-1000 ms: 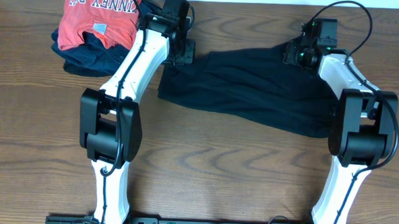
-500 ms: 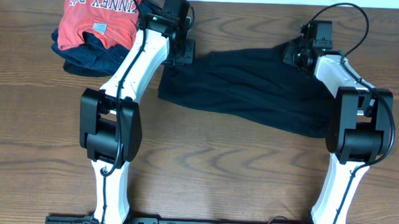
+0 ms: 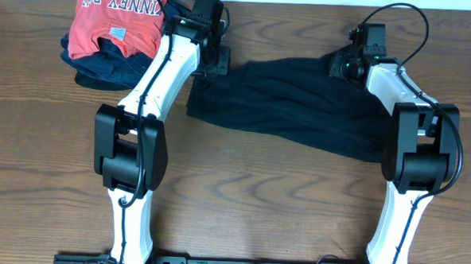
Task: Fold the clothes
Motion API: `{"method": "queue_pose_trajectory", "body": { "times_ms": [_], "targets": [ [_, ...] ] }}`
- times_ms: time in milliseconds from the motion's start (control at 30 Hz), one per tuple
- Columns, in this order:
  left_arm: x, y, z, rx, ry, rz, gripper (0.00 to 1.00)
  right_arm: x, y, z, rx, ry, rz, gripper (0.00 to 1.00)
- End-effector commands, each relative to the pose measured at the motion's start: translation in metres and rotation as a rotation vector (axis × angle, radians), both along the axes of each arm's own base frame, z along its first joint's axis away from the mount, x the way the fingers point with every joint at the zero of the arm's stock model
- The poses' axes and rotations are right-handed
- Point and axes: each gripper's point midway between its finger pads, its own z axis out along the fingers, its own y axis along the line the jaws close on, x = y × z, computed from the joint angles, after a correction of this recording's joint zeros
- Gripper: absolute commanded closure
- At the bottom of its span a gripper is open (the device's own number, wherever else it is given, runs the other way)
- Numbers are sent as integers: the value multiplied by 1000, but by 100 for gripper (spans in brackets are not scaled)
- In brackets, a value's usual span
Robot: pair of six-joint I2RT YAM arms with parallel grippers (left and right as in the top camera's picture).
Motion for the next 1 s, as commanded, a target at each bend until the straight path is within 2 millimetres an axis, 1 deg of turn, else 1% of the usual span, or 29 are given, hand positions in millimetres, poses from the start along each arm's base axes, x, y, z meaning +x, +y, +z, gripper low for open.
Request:
{"method": "queue_pose_trajectory", "body": {
  "times_ms": [0, 100, 200, 300, 433, 500, 567, 700, 767, 867, 967],
  "targets": [
    [4, 0, 24, -14, -52, -7, 94, -16, 0, -27, -28, 91, -48, 67],
    [4, 0, 24, -13, -52, -7, 94, -19, -6, -29, -59, 104, -64, 81],
    [5, 0, 25, -13, -56, -7, 94, -17, -11, -29, -74, 97, -76, 94],
    [7, 2, 25, -2, -64, -2, 94, -15, -14, -27, -70, 88, -83, 99],
    [8, 2, 25, -1, -71, 1, 94, -9, -20, -12, -53, 73, -82, 99],
    [9, 2, 26, -2, -75, 1, 94, -6, -23, 2, -49, 60, -84, 99],
    [10, 2, 27, -3, -82, 1, 94, -6, -26, 21, -46, 52, -77, 99],
    [11, 5, 34, 9, -99, 8, 94, -14, -29, 64, -7, 48, -50, 99],
    [11, 5, 39, 7, -108, 8, 94, -24, -34, 86, 8, 48, -37, 99],
    [11, 7, 47, 11, -126, 12, 94, -41, -43, 111, 0, 57, -33, 99],
    [12, 12, 53, 33, -144, 24, 94, -58, -53, 130, -16, 70, -26, 99]
  ]
}}
